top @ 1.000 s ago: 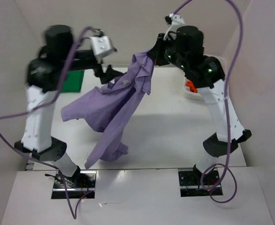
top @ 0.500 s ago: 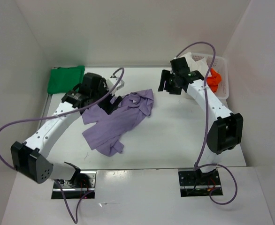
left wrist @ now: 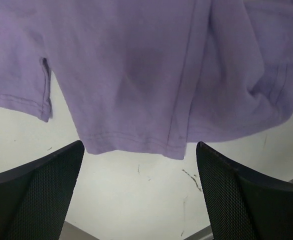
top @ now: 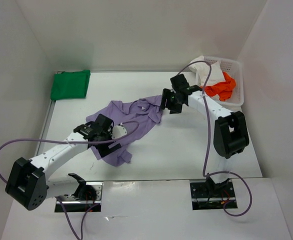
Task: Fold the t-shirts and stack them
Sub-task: Flatten out the tshirt
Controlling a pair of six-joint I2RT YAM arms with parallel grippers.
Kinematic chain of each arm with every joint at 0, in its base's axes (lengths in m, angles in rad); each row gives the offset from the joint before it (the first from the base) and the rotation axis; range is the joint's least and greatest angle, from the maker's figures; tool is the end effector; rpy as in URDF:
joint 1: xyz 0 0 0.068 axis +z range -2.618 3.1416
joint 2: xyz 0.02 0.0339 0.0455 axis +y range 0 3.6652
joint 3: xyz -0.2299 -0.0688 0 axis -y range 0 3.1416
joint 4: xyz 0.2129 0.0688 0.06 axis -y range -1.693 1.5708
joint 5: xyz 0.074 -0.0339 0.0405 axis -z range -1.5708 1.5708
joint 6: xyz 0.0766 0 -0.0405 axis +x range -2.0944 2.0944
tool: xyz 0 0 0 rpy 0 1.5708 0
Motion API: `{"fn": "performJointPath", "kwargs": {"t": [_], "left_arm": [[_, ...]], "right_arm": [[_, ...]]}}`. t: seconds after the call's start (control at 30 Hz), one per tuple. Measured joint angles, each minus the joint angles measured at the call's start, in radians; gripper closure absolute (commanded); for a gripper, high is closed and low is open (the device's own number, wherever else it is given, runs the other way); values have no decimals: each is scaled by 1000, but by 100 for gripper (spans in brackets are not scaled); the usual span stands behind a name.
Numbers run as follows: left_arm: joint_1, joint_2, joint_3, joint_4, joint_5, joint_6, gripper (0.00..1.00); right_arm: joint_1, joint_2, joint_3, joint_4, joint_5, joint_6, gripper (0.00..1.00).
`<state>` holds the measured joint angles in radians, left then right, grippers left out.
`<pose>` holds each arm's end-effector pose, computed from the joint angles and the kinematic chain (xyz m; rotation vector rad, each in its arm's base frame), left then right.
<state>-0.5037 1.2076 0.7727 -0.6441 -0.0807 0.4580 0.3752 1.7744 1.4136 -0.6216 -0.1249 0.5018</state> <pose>0.2024 -0.1045 0.1606 1.2004 2.3590 0.0917 0.3409 0.1445 0.1949 0.1161 2.6166 0.4851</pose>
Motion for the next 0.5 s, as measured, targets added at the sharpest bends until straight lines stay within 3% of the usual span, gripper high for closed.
{"fn": "performJointPath", "kwargs": {"t": [0.27,0.5], "left_arm": [[-29,-63,-99,-28,-75,94,17],[-37,-13,-118,-43,-76,197,21]], "right_arm": [[35,116,2,29,-31,11,33],[35,118,19,48,-38,15,33]]}}
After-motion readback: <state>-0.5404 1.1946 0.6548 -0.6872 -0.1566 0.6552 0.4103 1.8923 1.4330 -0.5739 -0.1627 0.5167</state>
